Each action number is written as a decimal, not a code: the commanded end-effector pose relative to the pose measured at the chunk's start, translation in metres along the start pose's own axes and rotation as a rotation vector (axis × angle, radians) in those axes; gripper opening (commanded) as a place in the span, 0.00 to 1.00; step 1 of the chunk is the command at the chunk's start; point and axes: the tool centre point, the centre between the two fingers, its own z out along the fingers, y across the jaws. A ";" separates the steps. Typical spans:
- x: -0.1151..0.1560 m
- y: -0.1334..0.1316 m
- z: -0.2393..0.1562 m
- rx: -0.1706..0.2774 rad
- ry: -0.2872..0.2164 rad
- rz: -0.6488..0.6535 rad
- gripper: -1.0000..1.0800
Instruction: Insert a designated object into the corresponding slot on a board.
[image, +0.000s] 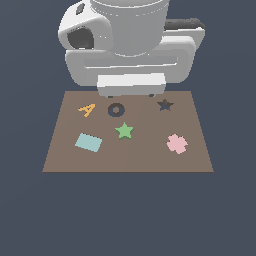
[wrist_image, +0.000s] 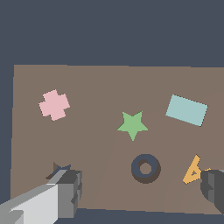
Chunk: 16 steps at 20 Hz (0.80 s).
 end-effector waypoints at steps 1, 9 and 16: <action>0.000 0.000 0.000 0.000 0.000 0.000 0.96; 0.001 0.001 0.006 -0.001 -0.001 -0.042 0.96; 0.002 0.005 0.021 -0.002 -0.003 -0.150 0.96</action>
